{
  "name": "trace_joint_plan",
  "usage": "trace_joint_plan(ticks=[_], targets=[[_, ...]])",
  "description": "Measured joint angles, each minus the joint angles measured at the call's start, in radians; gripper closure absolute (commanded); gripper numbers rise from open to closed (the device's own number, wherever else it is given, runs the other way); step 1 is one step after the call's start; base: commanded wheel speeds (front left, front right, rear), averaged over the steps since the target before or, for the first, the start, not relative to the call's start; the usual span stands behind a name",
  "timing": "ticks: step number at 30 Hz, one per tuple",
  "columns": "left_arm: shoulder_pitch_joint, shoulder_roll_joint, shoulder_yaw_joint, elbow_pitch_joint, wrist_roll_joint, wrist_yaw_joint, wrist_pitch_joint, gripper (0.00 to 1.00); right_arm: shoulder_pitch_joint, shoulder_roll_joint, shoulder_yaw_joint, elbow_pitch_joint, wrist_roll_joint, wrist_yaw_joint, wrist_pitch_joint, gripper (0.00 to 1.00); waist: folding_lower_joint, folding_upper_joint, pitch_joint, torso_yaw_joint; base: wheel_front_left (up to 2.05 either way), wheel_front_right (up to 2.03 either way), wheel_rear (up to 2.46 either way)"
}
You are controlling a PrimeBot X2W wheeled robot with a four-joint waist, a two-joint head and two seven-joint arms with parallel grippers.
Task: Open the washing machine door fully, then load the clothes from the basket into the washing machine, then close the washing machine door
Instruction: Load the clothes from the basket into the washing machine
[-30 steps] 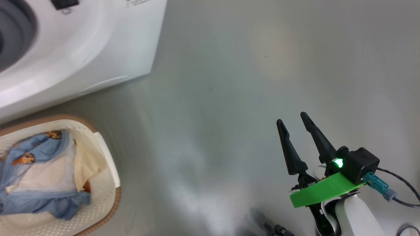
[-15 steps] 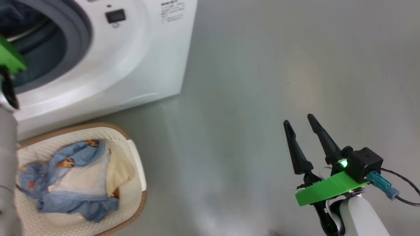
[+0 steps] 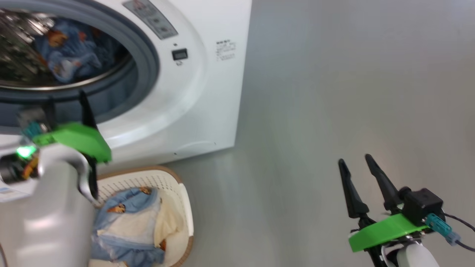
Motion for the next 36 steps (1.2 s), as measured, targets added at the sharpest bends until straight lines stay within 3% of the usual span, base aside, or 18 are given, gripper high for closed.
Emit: trace_joint_plan(ticks=[5, 11, 21, 36], targets=[[0.184, -0.053, 0.012, -0.128, -0.007, -0.008, 0.000, 0.00, 0.042, 0.001, -0.037, 0.000, -0.007, 0.000, 0.000, 0.00, -0.0001, 0.0000, -0.088, 0.037, 0.00, 0.00, 0.00], [0.357, -0.077, 0.015, -0.265, -0.004, -0.009, 0.000, 0.00, 0.069, 0.000, -0.055, -0.001, -0.033, 0.000, 0.000, 0.00, 0.0000, 0.0000, -0.152, 0.077, 0.00, 0.00, 0.00], [0.608, -0.083, 0.006, -0.517, 0.017, -0.025, 0.000, 0.00, 0.077, 0.001, -0.060, -0.011, -0.034, 0.000, 0.000, 0.00, 0.0000, 0.0000, -0.216, 0.120, 0.00, 0.00, 0.00], [0.830, -0.088, -0.003, -0.709, 0.043, 0.003, 0.000, 0.00, 0.131, 0.001, -0.087, -0.006, -0.039, 0.000, 0.000, 0.00, 0.0000, 0.0000, -0.294, 0.154, 0.00, 0.00, 0.00]])
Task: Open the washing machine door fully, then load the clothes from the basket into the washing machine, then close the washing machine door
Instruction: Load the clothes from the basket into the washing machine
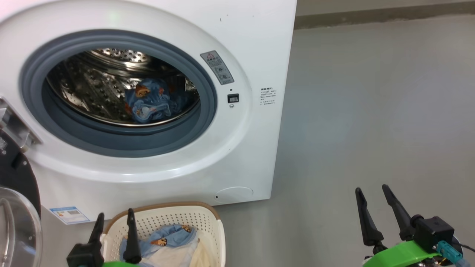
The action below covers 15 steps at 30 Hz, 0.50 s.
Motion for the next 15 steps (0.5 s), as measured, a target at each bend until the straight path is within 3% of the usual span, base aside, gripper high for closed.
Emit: trace_joint_plan(ticks=[15], targets=[[0.102, 0.000, 0.034, -0.100, -0.002, 0.029, 0.000, 0.00, 0.021, 0.001, 0.002, -0.001, -0.024, 0.000, 0.000, 0.00, 0.0000, 0.0000, -0.036, 0.019, 0.00, 0.00, 0.00]])
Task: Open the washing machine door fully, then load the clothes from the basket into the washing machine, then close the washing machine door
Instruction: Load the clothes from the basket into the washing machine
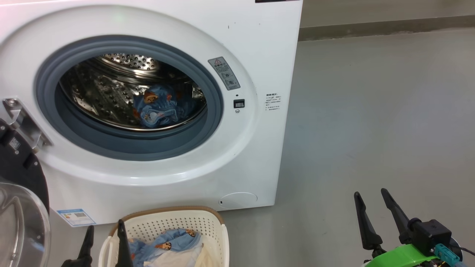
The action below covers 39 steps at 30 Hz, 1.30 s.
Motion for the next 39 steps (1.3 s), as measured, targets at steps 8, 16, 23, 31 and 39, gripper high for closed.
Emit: trace_joint_plan(ticks=[8, 16, 23, 31, 39], targets=[[0.000, 0.000, 0.003, -0.008, -0.001, 0.002, 0.000, 0.00, 0.000, 0.000, 0.002, 0.000, 0.000, 0.000, 0.000, 0.00, 0.0000, 0.0000, -0.007, 0.015, 0.00, 0.00, 0.00], [0.004, 0.000, 0.004, -0.019, -0.001, 0.004, 0.000, 0.00, 0.000, 0.000, 0.003, 0.000, 0.000, 0.000, 0.000, 0.00, 0.0000, 0.0000, -0.003, 0.020, 0.00, 0.00, 0.00], [0.019, -0.002, 0.008, -0.021, -0.007, 0.004, 0.000, 0.00, 0.000, 0.000, 0.004, -0.001, 0.000, 0.000, 0.000, 0.00, 0.0000, 0.0000, 0.000, 0.023, 0.00, 0.00, 0.00], [0.023, -0.003, 0.006, -0.027, -0.007, 0.004, 0.000, 0.00, 0.001, 0.000, 0.003, -0.001, 0.000, 0.000, 0.000, 0.00, 0.0000, 0.0000, -0.001, 0.033, 0.00, 0.00, 0.00], [0.040, -0.002, 0.001, -0.029, -0.007, 0.005, 0.000, 0.00, 0.001, 0.000, 0.005, -0.001, 0.000, 0.000, 0.000, 0.00, 0.0000, 0.0000, 0.002, 0.043, 0.00, 0.00, 0.00]])
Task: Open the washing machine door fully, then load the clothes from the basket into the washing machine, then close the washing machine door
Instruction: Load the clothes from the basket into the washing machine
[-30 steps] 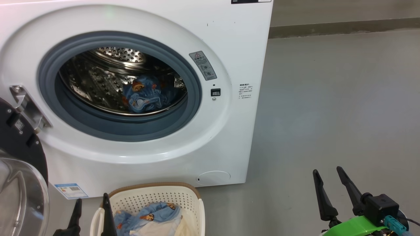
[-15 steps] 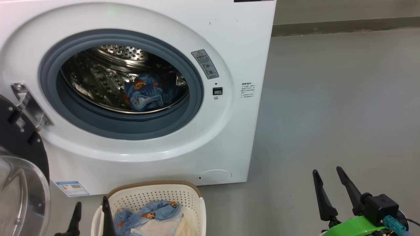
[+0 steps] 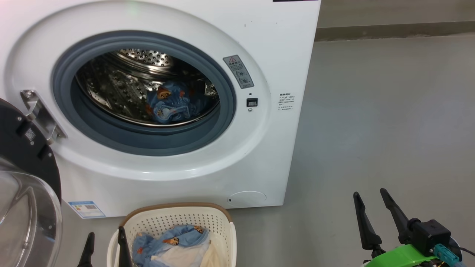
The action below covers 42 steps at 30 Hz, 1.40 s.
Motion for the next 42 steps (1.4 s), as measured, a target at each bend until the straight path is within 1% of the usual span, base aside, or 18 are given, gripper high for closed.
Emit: trace_joint_plan(ticks=[8, 12, 14, 17, 21, 26, 29, 34, 37, 39, 42], targets=[[0.000, 0.008, -0.003, -0.006, -0.004, 0.001, 0.005, 0.00, 0.000, 0.000, 0.001, -0.006, 0.001, 0.000, 0.000, 0.00, 0.0000, 0.0000, 0.025, 0.004, 0.00, 0.00, 0.00], [-0.016, 0.009, -0.013, 0.001, -0.010, 0.000, 0.016, 0.00, -0.005, 0.000, 0.007, -0.013, 0.003, 0.000, 0.000, 0.00, 0.0000, 0.0000, 0.067, 0.004, 0.00, 0.00, 0.00], [-0.041, 0.015, -0.021, 0.012, -0.010, -0.002, 0.027, 0.00, -0.019, 0.000, 0.009, -0.016, 0.003, 0.000, 0.000, 0.00, 0.0000, 0.0000, 0.088, 0.002, 0.00, 0.00, 0.00], [-0.088, 0.017, -0.031, 0.040, -0.018, -0.018, 0.061, 0.00, -0.046, 0.000, 0.011, -0.024, 0.003, 0.000, 0.000, 0.00, 0.0000, 0.0000, 0.125, -0.001, 0.00, 0.00, 0.00], [-0.153, 0.021, -0.037, 0.082, -0.025, -0.028, 0.087, 0.00, -0.082, -0.001, 0.025, -0.029, 0.003, 0.000, 0.000, 0.00, 0.0000, 0.0000, 0.181, -0.008, 0.00, 0.00, 0.00], [-0.264, 0.049, -0.041, 0.149, -0.028, -0.048, 0.119, 0.00, -0.147, -0.002, 0.039, -0.042, 0.002, 0.000, 0.000, 0.00, 0.0000, 0.0000, 0.262, -0.025, 0.00, 0.00, 0.00], [-0.332, 0.054, -0.040, 0.205, -0.045, -0.068, 0.144, 0.00, -0.181, -0.002, 0.044, -0.046, 0.002, 0.000, 0.000, 0.00, 0.0000, 0.0000, 0.314, -0.039, 0.00, 0.00, 0.00], [-0.433, 0.079, -0.030, 0.327, -0.071, -0.106, 0.209, 0.00, -0.220, -0.004, 0.061, -0.054, 0.004, 0.000, 0.000, 0.00, 0.0000, 0.0000, 0.398, -0.069, 0.00, 0.00, 0.00], [-0.493, 0.100, -0.024, 0.407, -0.084, -0.115, 0.249, 0.00, -0.246, -0.006, 0.063, -0.063, 0.007, 0.000, 0.000, 0.00, 0.0001, 0.0000, 0.444, -0.091, 0.00, 0.00, 0.00], [-0.530, 0.124, -0.026, 0.459, -0.081, -0.115, 0.265, 0.00, -0.263, -0.006, 0.065, -0.067, 0.014, 0.000, 0.000, 0.00, 0.0001, 0.0000, 0.474, -0.106, 0.00, 0.00, 0.00], [-0.588, 0.145, -0.010, 0.536, -0.095, -0.116, 0.288, 0.00, -0.287, -0.007, 0.067, -0.077, 0.020, 0.000, 0.000, 0.00, 0.0000, 0.0000, 0.517, -0.131, 0.00, 0.00, 0.00]])
